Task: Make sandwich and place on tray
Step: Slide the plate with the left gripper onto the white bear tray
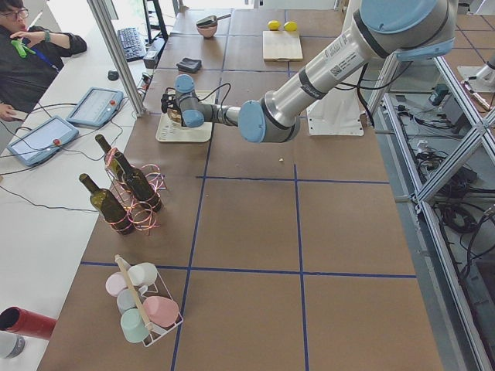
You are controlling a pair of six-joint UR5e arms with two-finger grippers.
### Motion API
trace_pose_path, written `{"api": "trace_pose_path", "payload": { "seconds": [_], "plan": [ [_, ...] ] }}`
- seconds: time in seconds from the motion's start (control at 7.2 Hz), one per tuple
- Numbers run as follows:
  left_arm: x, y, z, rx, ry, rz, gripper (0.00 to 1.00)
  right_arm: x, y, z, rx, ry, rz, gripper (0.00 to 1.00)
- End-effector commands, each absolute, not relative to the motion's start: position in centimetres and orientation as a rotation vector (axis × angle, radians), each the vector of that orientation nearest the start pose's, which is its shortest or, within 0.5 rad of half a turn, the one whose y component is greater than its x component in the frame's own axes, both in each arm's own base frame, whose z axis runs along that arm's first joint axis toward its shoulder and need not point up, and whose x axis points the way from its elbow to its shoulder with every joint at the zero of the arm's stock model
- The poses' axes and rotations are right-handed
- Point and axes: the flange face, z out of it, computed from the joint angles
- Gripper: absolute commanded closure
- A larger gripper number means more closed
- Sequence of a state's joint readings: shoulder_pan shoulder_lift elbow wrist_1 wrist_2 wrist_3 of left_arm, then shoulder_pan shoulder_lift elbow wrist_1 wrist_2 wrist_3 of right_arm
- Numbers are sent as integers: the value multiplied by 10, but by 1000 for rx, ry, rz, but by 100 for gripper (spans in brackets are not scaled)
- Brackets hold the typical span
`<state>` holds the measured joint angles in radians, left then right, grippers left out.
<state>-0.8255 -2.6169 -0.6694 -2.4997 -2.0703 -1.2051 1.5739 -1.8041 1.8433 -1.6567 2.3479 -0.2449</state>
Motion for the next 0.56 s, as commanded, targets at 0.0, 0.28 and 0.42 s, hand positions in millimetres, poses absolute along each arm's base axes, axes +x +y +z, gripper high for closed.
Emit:
{"api": "trace_pose_path", "payload": {
  "seconds": [0.0,0.28,0.42],
  "plan": [
    [507,-714,244,280,1138,-106,0,65,-391,636,53,-777,-210,0],
    [447,-677,238,303,1053,-31,0,65,-392,635,54,-777,-209,0],
    [410,-655,241,303,1019,-7,0,65,-392,633,52,-777,-199,0]
  ]
}}
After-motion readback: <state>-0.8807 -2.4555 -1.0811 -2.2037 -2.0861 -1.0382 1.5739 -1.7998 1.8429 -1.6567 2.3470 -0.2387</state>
